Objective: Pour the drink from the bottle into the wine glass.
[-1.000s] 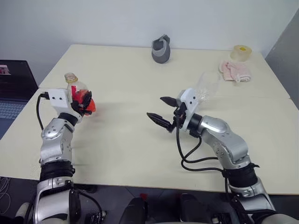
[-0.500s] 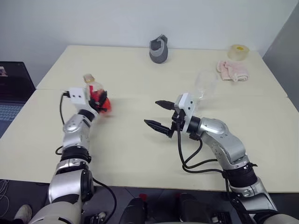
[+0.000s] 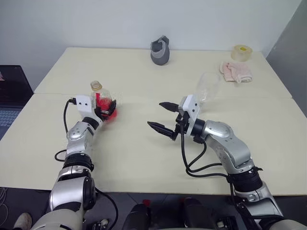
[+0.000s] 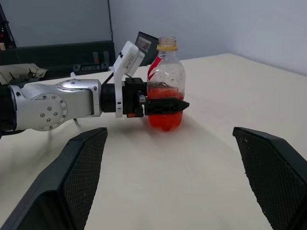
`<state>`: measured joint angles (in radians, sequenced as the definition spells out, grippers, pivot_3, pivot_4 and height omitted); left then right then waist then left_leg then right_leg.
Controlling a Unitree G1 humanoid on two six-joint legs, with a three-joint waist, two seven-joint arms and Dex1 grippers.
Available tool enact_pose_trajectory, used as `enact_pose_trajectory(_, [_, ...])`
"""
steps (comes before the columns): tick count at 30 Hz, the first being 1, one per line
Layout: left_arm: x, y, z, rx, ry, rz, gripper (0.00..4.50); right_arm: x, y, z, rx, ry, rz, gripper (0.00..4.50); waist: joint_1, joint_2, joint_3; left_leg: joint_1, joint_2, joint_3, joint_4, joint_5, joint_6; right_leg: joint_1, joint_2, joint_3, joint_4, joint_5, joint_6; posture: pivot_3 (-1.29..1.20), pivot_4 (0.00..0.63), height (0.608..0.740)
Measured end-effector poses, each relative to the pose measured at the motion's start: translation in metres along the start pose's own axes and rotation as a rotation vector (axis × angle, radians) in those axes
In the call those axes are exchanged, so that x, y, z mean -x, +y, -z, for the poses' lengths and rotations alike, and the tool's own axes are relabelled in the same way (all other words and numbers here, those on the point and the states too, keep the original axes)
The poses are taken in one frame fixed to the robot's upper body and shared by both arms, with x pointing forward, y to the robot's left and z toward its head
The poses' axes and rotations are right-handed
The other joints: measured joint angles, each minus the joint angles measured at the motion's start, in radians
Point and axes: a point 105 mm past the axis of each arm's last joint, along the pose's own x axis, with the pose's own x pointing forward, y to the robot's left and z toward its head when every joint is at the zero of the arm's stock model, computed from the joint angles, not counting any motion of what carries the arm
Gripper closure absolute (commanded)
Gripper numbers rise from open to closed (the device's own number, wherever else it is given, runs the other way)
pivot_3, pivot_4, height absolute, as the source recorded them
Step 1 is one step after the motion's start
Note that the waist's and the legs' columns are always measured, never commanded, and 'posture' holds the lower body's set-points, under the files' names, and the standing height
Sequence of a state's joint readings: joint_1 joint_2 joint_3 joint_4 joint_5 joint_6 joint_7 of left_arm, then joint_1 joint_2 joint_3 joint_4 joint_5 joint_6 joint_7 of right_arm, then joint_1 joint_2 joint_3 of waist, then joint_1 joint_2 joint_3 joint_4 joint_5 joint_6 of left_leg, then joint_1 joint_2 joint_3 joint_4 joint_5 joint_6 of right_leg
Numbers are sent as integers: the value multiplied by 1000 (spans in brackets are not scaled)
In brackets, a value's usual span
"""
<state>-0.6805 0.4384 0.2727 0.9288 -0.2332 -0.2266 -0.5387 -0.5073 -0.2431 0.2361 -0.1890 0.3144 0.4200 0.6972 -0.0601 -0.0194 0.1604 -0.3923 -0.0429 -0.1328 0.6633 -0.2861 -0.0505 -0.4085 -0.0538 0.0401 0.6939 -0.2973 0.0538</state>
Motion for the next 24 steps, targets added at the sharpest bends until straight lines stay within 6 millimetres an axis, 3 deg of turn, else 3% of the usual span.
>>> enact_pose_trajectory(6, [8,1,-3,-13,-13,-1,16,-1,-5,-1,6,3,8,0,0,0,0,0,0,0,0,0,0,0,0,1,0,0,0,0,150,740])
enact_pose_trajectory(15, [36,2,6,14,22,-51,16,-2,-6,-1,4,-7,12,0,0,0,0,0,1,0,0,0,0,-1,-1,1,1,0,0,0,150,740])
enact_pose_trajectory(20, [70,-9,14,53,53,-60,16,1,-7,-1,5,-8,24,0,0,0,0,0,2,0,-1,0,0,-1,-2,2,0,0,0,0,150,740])
enact_pose_trajectory(24, [98,-29,8,58,83,-11,16,20,-7,10,10,61,72,0,7,0,0,0,2,0,-1,0,0,1,-2,1,-2,0,0,0,150,740])
